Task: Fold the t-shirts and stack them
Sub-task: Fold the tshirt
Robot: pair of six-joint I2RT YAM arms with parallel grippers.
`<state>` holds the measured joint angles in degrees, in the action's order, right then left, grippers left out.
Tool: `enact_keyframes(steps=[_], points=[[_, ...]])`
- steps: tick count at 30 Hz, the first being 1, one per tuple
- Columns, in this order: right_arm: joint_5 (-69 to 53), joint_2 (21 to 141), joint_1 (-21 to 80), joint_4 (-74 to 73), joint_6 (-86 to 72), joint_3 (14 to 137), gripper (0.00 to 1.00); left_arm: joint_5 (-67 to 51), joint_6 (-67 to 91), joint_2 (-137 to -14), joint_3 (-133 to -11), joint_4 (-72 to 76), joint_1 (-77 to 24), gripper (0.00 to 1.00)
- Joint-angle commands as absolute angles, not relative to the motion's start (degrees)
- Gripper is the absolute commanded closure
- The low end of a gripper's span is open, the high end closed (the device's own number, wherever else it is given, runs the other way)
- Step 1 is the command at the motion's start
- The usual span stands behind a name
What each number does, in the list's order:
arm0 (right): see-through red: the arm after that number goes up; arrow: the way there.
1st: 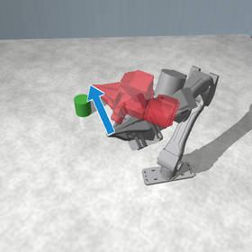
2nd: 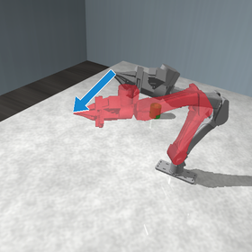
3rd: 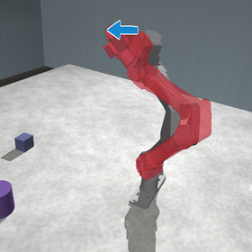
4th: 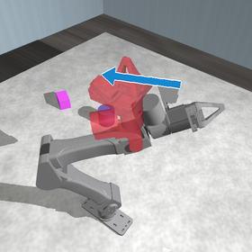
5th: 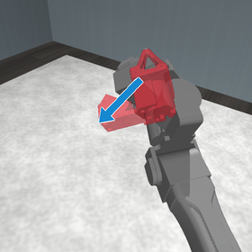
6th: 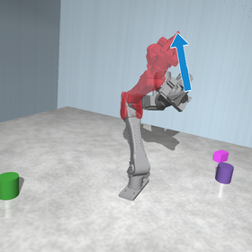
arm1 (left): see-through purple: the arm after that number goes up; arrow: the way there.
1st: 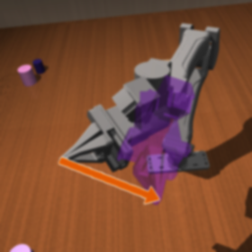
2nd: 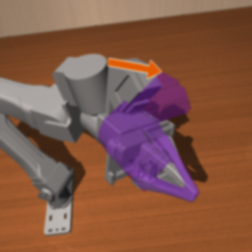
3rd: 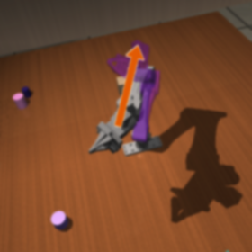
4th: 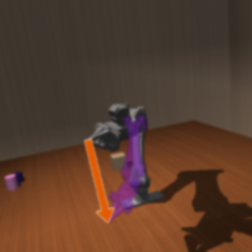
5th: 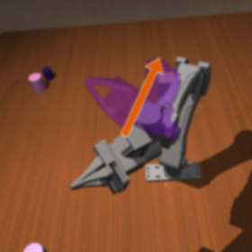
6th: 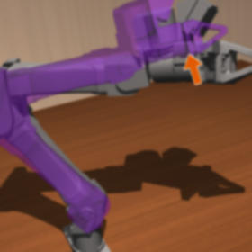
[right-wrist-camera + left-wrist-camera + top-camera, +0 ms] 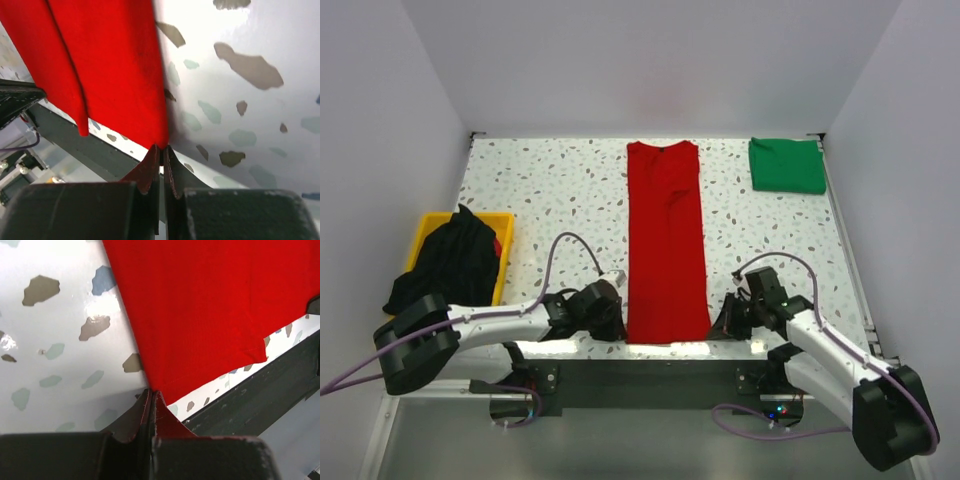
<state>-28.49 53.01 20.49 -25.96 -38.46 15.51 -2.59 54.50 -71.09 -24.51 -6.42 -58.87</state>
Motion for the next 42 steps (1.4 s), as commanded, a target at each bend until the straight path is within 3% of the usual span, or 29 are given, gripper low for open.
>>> enact_keyframes(steps=[1, 6, 22, 34, 42], points=[[-26.9, 48.9, 20.4, -34.9, -36.0, 17.6, 1.00, -2.0, 55.5, -68.8, -24.6, -11.3, -59.5, 1.00], [-24.6, 49.2, 20.5, -35.1, -35.9, 24.5, 1.00, -0.2, 52.7, -70.4, -31.0, -13.1, -59.3, 1.00], [-16.3, 79.0, 19.8, -17.5, -43.5, 52.4, 1.00, 2.5, 49.2, -87.3, -55.4, -13.8, -43.0, 1.00], [-18.0, 100.9, 12.0, -9.8, -46.0, 66.2, 1.00, 1.5, 49.3, -103.5, -72.5, -14.6, -31.5, 1.00], [-21.3, 107.9, 9.9, -7.6, -48.0, 71.9, 1.00, 0.4, 47.1, -111.4, -82.1, -16.5, -28.0, 1.00]])
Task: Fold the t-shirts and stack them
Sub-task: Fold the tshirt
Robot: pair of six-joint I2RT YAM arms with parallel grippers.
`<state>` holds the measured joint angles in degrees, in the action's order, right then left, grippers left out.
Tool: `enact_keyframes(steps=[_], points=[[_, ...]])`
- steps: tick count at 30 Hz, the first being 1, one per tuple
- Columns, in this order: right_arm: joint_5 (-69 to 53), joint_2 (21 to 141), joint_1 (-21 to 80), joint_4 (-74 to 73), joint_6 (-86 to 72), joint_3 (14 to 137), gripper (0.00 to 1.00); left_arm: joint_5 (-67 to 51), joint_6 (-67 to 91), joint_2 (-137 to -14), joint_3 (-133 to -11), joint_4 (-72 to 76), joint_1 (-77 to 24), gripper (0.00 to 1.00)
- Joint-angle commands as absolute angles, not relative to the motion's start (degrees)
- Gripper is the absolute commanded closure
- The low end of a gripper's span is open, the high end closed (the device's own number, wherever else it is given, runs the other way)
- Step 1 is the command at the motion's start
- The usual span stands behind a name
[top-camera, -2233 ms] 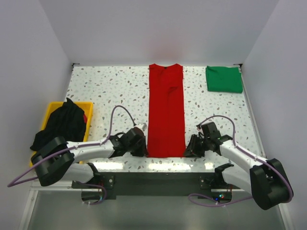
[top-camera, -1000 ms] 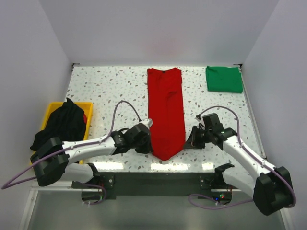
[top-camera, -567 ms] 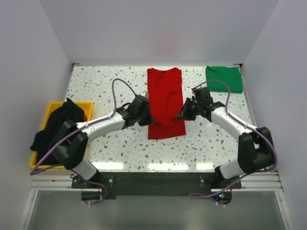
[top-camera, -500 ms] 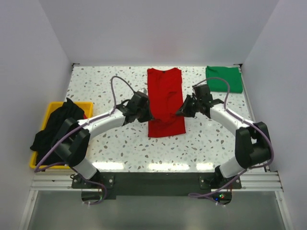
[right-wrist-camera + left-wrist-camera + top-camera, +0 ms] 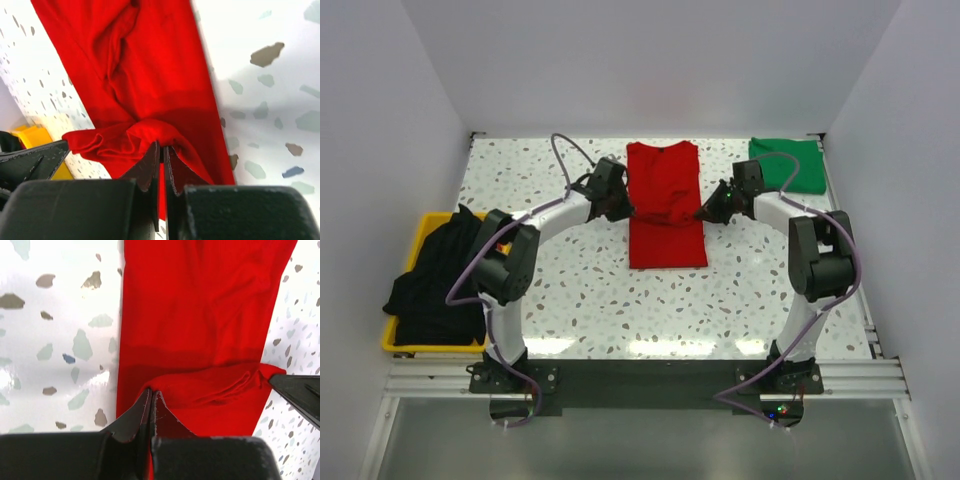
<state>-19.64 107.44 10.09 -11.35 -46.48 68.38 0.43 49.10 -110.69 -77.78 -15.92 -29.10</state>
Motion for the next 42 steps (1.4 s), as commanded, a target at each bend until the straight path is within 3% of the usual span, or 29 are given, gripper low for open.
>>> enact_keyframes(steps=[1, 15, 17, 18, 20, 21, 23, 25, 27, 29, 33, 35, 38, 42], points=[[-21.4, 108.3, 9.9, -7.5, -48.1, 72.9, 1.00, 0.3, 46.8, -111.9, -83.3, -16.5, -27.9, 1.00], [-22.8, 113.6, 7.6, -7.8, -49.0, 78.9, 1.00, -2.0, 42.1, -117.5, -90.4, -17.7, -25.8, 1.00], [-24.1, 114.6, 7.3, -7.7, -48.9, 79.8, 1.00, -2.3, 40.8, -118.2, -91.1, -17.1, -25.6, 0.92], [-24.2, 115.0, 7.2, -7.8, -48.8, 80.4, 0.98, -2.3, 39.7, -118.3, -91.3, -17.1, -25.5, 0.79], [-24.3, 115.4, 6.7, -8.1, -48.3, 80.9, 0.91, -2.4, 38.9, -118.0, -91.9, -17.0, -25.0, 0.67], [-24.0, 115.2, 6.4, -8.1, -48.1, 80.8, 0.81, -2.3, 38.2, -117.7, -91.8, -16.8, -24.7, 0.57], [-23.7, 114.5, 6.2, -8.1, -46.9, 80.9, 0.70, -2.0, 37.6, -115.8, -91.1, -16.4, -24.0, 0.46], [-23.2, 113.9, 6.1, -9.7, -45.4, 81.6, 0.59, -2.0, 37.3, -113.3, -89.4, -15.7, -23.6, 0.43], [-21.8, 112.7, 6.1, -11.0, -43.1, 82.1, 0.54, -1.8, 37.2, -111.6, -87.5, -15.4, -23.6, 0.42], [-21.1, 110.8, 6.3, -11.0, -41.9, 81.7, 0.54, -2.3, 37.7, -109.0, -85.4, -14.0, -23.8, 0.43], [-18.1, 107.9, 8.5, -12.2, -38.8, 79.8, 0.58, -4.9, 39.0, -106.3, -80.0, -10.6, -24.7, 0.60], [-17.8, 107.4, 10.0, -11.8, -37.9, 79.0, 0.72, -5.6, 39.0, -107.0, -79.9, -9.8, -25.8, 0.69], [-18.0, 109.1, 12.0, -10.6, -37.4, 79.9, 0.84, -7.6, 39.3, -110.7, -82.7, -9.8, -27.3, 0.80], [-19.7, 114.2, 14.2, -10.8, -37.2, 86.5, 0.90, -9.0, 40.1, -115.7, -88.1, -7.9, -28.4, 0.87]])
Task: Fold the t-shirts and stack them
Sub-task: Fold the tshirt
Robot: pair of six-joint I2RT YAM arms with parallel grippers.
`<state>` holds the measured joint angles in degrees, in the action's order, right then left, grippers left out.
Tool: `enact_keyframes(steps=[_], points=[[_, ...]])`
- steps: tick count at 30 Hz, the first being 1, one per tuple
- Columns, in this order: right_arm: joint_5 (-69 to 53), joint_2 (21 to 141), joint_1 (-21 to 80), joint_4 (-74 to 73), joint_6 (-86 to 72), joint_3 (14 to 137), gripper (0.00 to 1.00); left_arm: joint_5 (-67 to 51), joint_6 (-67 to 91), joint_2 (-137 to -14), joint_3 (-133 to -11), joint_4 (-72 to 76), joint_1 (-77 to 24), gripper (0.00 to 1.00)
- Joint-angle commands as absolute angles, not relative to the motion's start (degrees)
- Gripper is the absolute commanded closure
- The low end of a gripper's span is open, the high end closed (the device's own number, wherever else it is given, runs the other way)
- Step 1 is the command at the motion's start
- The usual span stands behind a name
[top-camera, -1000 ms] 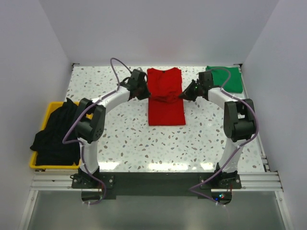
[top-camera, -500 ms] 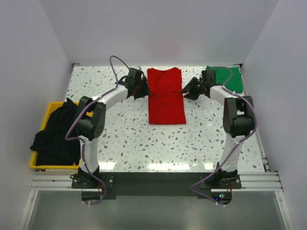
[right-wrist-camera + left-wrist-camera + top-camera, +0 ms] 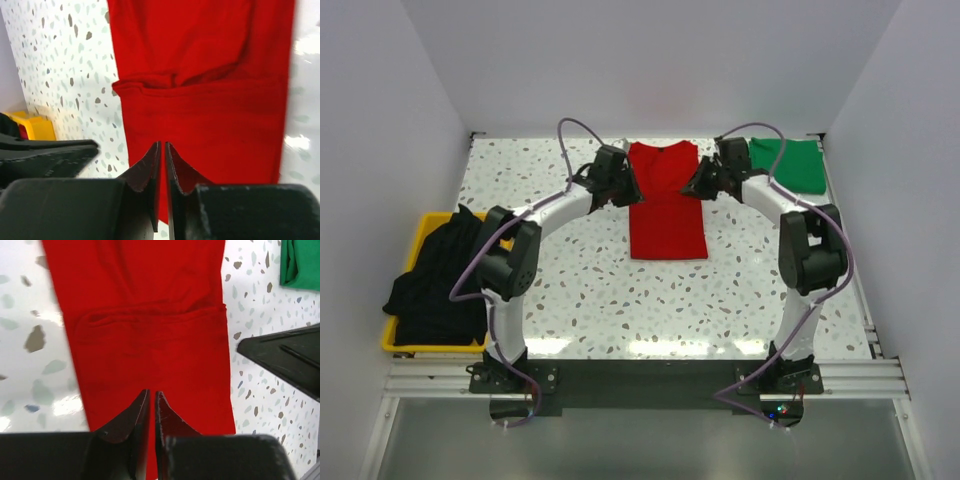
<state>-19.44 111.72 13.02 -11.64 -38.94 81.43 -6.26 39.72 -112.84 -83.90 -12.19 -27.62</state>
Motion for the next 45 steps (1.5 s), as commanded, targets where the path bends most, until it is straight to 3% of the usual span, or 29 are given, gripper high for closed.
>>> enact_keyframes(steps=[1, 9, 16, 35, 45], points=[[-20.1, 116.3, 14.8, -10.8, -37.1, 87.5, 0.90, -9.8, 40.3, -117.4, -88.8, -6.3, -28.4, 0.88], [-22.7, 126.0, 15.2, -11.3, -37.1, 97.6, 0.94, -12.2, 39.3, -126.1, -96.1, -2.2, -28.4, 0.91], [-22.8, 132.6, 15.0, -12.0, -37.4, 101.1, 0.94, -6.9, 39.0, -131.2, -98.7, -3.6, -27.7, 0.91], [-17.5, 135.9, 14.7, -18.8, -31.8, 99.1, 0.93, -0.2, 40.7, -129.8, -88.6, -5.4, -27.0, 0.98], [-17.6, 131.5, 16.0, -17.7, -31.0, 89.9, 0.94, 0.3, 43.2, -123.3, -77.2, -0.8, -27.2, 1.00]])
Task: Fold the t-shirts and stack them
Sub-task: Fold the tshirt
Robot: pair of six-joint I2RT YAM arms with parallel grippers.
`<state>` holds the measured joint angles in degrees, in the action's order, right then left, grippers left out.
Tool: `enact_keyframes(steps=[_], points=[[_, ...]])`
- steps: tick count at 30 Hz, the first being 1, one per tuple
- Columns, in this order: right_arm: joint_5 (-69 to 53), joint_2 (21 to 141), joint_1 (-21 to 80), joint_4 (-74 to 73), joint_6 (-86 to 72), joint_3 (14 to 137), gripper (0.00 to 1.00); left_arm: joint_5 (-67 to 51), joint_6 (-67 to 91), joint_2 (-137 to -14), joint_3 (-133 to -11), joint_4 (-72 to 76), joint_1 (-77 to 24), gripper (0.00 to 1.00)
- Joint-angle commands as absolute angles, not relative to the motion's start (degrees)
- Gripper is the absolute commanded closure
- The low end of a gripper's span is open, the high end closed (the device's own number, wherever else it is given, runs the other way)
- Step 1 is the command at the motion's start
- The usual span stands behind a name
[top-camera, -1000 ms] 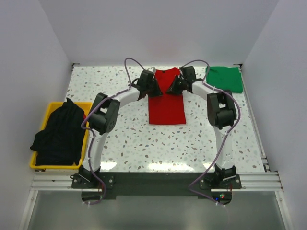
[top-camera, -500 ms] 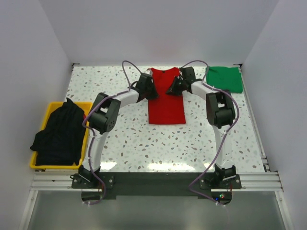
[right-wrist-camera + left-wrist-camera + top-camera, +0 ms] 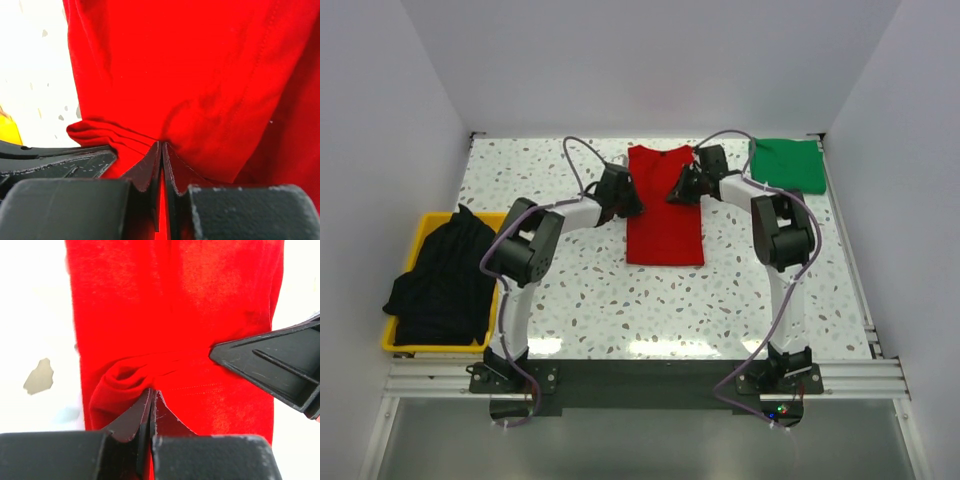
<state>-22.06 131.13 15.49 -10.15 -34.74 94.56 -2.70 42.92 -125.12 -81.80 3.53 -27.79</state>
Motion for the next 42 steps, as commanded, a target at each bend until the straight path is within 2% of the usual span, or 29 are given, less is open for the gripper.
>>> enact_keyframes(steps=[1, 16, 22, 25, 35, 38, 42], points=[[-17.6, 131.1, 16.3, -17.4, -31.0, 89.1, 0.94, 0.3, 43.4, -122.8, -76.1, 1.0, -27.3, 1.00], [-16.3, 121.7, 22.9, -13.0, -28.5, 71.4, 0.94, 3.2, 48.0, -106.3, -52.1, 5.9, -33.6, 1.00], [-17.1, 113.9, 23.9, -8.3, -30.1, 59.0, 0.94, 4.3, 50.3, -99.1, -43.0, 6.8, -35.9, 1.00], [-19.1, 111.8, 24.0, -7.4, -29.6, 57.2, 0.94, 4.0, 51.1, -96.0, -39.6, 7.7, -36.1, 1.00], [-17.5, 108.4, 23.6, -14.4, -27.4, 65.6, 0.92, 3.0, 48.5, -91.9, -42.4, 6.1, -36.1, 1.00], [-15.6, 104.6, 22.7, -15.1, -27.6, 65.4, 0.84, 2.8, 46.8, -91.7, -44.6, 6.0, -36.1, 1.00], [-15.6, 100.8, 20.7, -14.0, -28.6, 62.9, 0.82, 1.8, 45.2, -93.2, -47.5, 7.0, -36.1, 0.99]])
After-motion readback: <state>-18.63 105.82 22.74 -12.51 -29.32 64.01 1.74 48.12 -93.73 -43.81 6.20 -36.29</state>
